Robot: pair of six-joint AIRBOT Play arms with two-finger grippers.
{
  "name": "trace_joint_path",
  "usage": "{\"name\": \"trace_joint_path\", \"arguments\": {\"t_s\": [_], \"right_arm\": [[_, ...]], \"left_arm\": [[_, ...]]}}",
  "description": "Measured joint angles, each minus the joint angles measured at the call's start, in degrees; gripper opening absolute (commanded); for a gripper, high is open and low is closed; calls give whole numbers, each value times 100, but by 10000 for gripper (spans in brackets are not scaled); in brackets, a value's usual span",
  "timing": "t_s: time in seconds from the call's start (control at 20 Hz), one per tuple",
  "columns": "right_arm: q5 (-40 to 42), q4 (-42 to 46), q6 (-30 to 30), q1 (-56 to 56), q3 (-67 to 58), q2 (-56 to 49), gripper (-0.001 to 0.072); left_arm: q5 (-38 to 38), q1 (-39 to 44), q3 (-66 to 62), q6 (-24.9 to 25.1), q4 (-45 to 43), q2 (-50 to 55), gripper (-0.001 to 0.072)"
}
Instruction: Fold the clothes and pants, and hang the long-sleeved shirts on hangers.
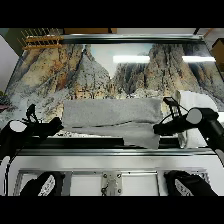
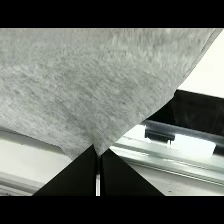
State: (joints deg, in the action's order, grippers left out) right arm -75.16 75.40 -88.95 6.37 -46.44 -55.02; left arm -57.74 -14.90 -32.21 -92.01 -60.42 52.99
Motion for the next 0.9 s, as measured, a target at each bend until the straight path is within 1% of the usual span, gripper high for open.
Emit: {"name": "trace_joint_path", "arguments": {"t_s": [0.15,0.3,0.45,0.7,0.75,0.8,0.85,0.9], "right_arm": [[4,164,-20,0,-752,-629,28],[267,247,-20,2,-1368,-1279,28],[686,271,-22,2,-1759,-1808,29],[1637,286,-42,2,-1967,-2321,40],[1843,245,-44,2,-1980,-2398,44],[2026,190,-46,2,-1991,-2459,144],[2245,111,-92,2,-2000,-2520,463],[2441,37,-138,2,-2004,-2573,666]], "left_arm": [[-15,151,-608,17,2,555,7],[-20,229,-1307,20,26,1287,7],[-136,269,-1926,24,46,2026,7],[-372,284,-2745,31,125,3136,10],[-393,284,-2868,39,195,3300,172],[-404,284,-2992,42,260,3460,547],[-402,284,-3117,39,339,3602,649],[-402,284,-3237,35,407,3709,649]]}}
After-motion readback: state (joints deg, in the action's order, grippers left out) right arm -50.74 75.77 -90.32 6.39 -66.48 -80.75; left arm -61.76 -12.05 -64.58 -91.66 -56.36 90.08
